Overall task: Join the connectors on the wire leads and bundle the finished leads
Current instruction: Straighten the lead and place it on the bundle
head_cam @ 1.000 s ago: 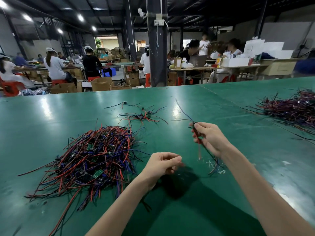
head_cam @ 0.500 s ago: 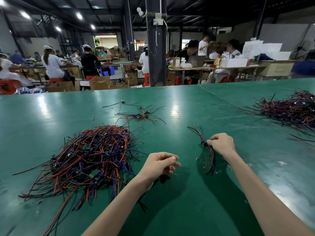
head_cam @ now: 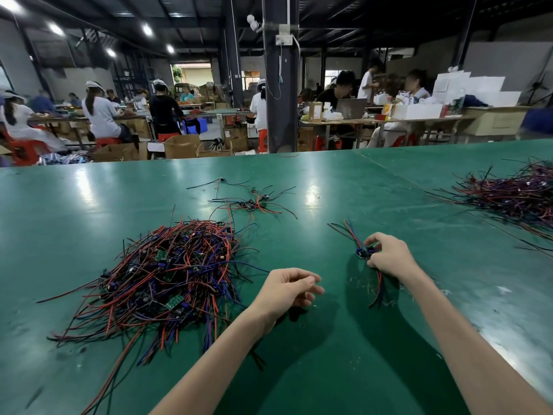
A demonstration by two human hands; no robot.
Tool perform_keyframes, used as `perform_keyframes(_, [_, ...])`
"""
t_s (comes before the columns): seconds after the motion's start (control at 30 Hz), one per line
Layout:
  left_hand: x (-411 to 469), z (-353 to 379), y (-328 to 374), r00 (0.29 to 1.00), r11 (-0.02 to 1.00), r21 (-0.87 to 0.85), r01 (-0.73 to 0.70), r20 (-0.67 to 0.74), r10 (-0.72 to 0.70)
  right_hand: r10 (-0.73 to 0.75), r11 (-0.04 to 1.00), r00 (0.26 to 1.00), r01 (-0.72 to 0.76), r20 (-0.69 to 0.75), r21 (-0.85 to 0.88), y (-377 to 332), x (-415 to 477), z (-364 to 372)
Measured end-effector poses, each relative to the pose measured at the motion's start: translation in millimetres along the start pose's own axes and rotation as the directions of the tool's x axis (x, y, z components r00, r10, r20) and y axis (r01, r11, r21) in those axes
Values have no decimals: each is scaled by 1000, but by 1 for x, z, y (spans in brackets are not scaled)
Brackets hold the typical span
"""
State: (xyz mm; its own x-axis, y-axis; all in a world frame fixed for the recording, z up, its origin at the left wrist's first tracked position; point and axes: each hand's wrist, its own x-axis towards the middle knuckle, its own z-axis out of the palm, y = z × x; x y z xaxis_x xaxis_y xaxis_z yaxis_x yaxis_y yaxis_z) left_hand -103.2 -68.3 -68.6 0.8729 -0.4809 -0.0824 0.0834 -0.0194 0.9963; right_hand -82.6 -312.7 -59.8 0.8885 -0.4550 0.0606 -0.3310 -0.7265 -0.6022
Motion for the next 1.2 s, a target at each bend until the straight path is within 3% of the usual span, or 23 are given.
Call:
perform_keyframes(0.17, [-2,2,-1,1000,999,35,-24,0,24,-83,991,996,85,28,-102,-5,-3,4])
perform_keyframes(0.27, [-4,6,-3,989,943,305,-134,-18,146,-101,985,994,105,38,-138,-7,-5,6])
perform_keyframes(0.37, [-9,7,0,926,645,697,-313,73,370,-123,973,992,126,30,-194,-7,-7,9])
perform_keyframes(0.43, [-12,4,11,868,450,813,-368,127,480,-127,964,992,128,19,-234,-8,-9,10])
perform_keyframes(0.47, [-13,1,19,842,410,832,-374,120,526,-124,958,992,124,16,-259,-9,-10,11])
perform_keyframes(0.57, [-19,-23,49,757,415,850,-325,-30,653,-113,933,994,102,-10,-346,-12,-15,18])
perform_keyframes(0.67, [-25,-72,69,682,491,865,-106,-296,669,-171,889,983,127,-61,-439,-19,-22,26])
perform_keyframes(0.73, [-27,-114,69,667,518,843,144,-469,579,-236,860,970,177,-66,-479,-28,-28,32])
perform_keyframes(0.8, [-30,-150,61,687,430,804,410,-583,434,-298,834,954,242,-37,-496,-40,-35,41])
perform_keyframes(0.87, [-32,-171,50,706,367,769,524,-633,318,-344,806,939,303,13,-509,-51,-44,52])
perform_keyframes(0.97, [-31,-183,40,669,456,739,495,-660,342,-373,779,925,358,78,-514,-61,-56,64])
perform_keyframes(1.2, [-35,-171,47,477,500,815,293,-578,662,-266,807,962,261,67,-529,-62,-63,60])
